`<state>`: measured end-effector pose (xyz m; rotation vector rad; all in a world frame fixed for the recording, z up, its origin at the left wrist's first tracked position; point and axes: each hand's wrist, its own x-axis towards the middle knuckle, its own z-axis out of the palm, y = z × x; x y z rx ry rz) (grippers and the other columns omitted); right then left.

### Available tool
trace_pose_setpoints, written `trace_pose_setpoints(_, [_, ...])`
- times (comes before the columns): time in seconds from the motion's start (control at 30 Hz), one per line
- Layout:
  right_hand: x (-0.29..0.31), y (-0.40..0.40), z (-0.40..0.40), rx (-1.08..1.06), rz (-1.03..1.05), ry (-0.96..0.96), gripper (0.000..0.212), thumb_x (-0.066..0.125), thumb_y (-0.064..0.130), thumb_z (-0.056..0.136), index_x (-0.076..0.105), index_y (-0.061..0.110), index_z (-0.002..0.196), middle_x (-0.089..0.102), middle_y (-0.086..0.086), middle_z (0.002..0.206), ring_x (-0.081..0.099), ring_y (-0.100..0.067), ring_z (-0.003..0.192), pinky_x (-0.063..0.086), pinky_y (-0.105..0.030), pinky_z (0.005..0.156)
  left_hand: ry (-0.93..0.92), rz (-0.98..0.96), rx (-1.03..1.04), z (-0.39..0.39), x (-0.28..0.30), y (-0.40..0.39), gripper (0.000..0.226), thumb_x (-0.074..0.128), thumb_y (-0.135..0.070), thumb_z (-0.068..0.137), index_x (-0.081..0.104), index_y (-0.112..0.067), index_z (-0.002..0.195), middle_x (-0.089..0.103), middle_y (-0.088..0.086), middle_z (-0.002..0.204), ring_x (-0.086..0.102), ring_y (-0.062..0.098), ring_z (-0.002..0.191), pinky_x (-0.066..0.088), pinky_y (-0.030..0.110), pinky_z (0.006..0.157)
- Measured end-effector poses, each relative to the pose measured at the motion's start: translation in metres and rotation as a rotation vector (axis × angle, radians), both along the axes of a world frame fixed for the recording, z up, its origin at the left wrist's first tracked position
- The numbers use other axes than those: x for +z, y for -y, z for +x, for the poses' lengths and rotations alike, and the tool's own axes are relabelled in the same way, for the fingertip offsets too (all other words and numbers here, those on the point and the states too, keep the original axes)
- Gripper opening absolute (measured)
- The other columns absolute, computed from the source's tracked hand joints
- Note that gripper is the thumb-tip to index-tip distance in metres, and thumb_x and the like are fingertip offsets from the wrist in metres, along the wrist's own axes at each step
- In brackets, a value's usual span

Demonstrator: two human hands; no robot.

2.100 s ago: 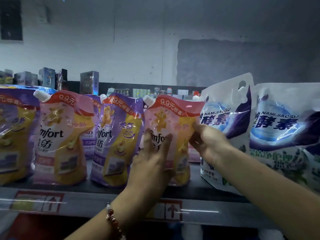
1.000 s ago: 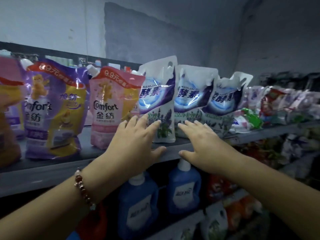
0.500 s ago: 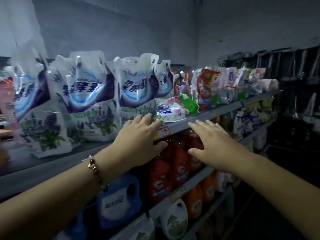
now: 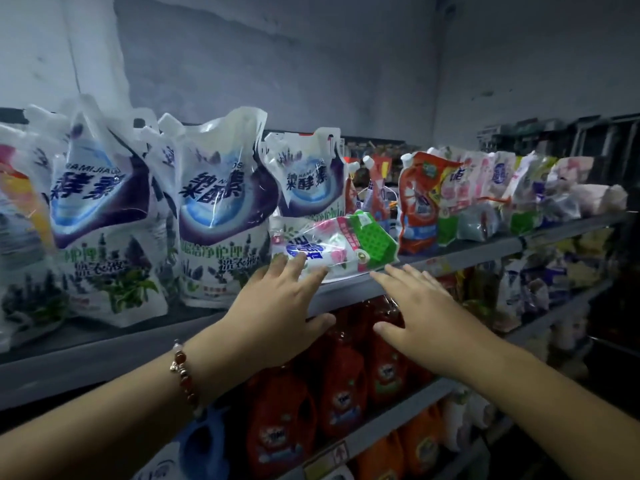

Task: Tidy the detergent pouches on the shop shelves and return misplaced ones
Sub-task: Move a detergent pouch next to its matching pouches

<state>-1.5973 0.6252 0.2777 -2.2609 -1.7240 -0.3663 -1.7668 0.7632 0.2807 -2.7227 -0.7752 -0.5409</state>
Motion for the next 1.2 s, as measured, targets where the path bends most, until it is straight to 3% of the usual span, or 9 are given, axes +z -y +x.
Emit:
trace_pose_setpoints(0.23, [0.033,-0.081,0.037,0.148,0.011,0.026,0.071,0.056,0.042,0.095,0.02,0.03,0.154,0.018,0.008,0.161,0.008,-0.013,0.149,0.005,-0.029,0.119,0.101,-0.024,0.0,0.043,-0.017,-0.041,0.076,0.036,-0.067,0.095,0.004,-0.035,0.157,0.004,0.001,0.167,0.0,0.026,0.153,0.008,0.041,0.122])
trace_pose_setpoints(0.37, [0.056,-0.123,0.059,0.233,0.025,0.112,0.067,0.057,0.042,0.095,0.027,0.025,0.153,0.028,0.007,0.157,0.021,-0.01,0.145,0.012,-0.024,0.117,0.129,0.01,0.034,0.07,-0.031,-0.055,0.088,0.007,-0.072,0.079,0.012,-0.031,0.156,0.023,0.003,0.162,0.022,0.028,0.147,0.024,0.043,0.118])
trace_pose_setpoints(0.47, [0.062,-0.152,0.078,0.247,-0.005,0.11,0.068,0.059,0.043,0.093,0.03,0.024,0.152,0.035,0.005,0.155,0.03,-0.013,0.142,0.024,-0.03,0.116,0.099,0.005,0.084,0.089,-0.035,-0.064,0.084,0.022,-0.068,0.079,0.046,-0.022,0.145,0.057,0.008,0.137,0.055,0.029,0.118,0.051,0.046,0.092])
trace_pose_setpoints(0.57, [0.064,-0.172,0.095,0.3,-0.034,0.131,0.066,0.056,0.046,0.093,0.033,0.024,0.151,0.039,0.004,0.152,0.035,-0.015,0.139,0.029,-0.033,0.113,0.191,0.098,0.105,0.097,-0.044,-0.071,0.069,0.038,-0.064,0.082,0.065,-0.018,0.125,0.068,0.005,0.113,0.063,0.027,0.095,0.056,0.045,0.071])
trace_pose_setpoints(0.7, [0.074,-0.197,0.113,0.337,-0.056,0.088,0.055,0.049,0.05,0.097,0.043,0.023,0.144,0.051,-0.001,0.143,0.05,-0.02,0.127,0.043,-0.038,0.104,0.254,0.143,0.139,0.102,-0.048,-0.076,0.058,0.042,-0.061,0.086,0.067,-0.023,0.121,0.066,0.0,0.11,0.061,0.025,0.095,0.052,0.043,0.073])
trace_pose_setpoints(0.83, [0.089,-0.221,0.126,0.376,-0.14,0.048,0.049,0.043,0.058,0.096,0.069,0.017,0.106,0.069,-0.001,0.095,0.062,-0.016,0.083,0.05,-0.031,0.071,0.35,0.173,0.22,0.109,-0.051,-0.07,0.045,0.048,-0.054,0.088,0.067,-0.027,0.117,0.062,-0.003,0.103,0.058,0.022,0.092,0.048,0.038,0.071])
trace_pose_setpoints(0.97, [0.091,-0.239,0.132,0.464,-0.248,0.014,0.066,0.042,0.072,0.088,0.067,0.016,0.113,0.065,0.003,0.102,0.061,-0.015,0.09,0.048,-0.032,0.078,0.392,0.185,0.294,0.116,-0.059,-0.064,0.04,0.052,-0.051,0.088,0.069,-0.027,0.116,0.063,-0.003,0.1,0.06,0.022,0.089,0.047,0.037,0.071])
trace_pose_setpoints(1.1, [0.073,-0.251,0.134,0.437,-0.228,0.061,0.054,0.061,0.065,0.081,0.067,0.017,0.105,0.067,0.001,0.09,0.064,-0.014,0.08,0.055,-0.031,0.073,0.434,0.21,0.355,0.121,-0.066,-0.058,0.039,0.054,-0.049,0.09,0.069,-0.026,0.118,0.065,-0.004,0.103,0.062,0.022,0.094,0.047,0.039,0.076])
trace_pose_setpoints(1.2, [0.067,-0.252,0.134,0.433,-0.139,0.127,0.047,0.06,0.064,0.082,0.067,0.02,0.096,0.066,0.004,0.08,0.062,-0.014,0.073,0.047,-0.029,0.059,0.46,0.21,0.369,0.124,-0.066,-0.056,0.038,0.055,-0.048,0.09,0.069,-0.027,0.119,0.065,-0.005,0.106,0.061,0.02,0.097,0.045,0.039,0.079])
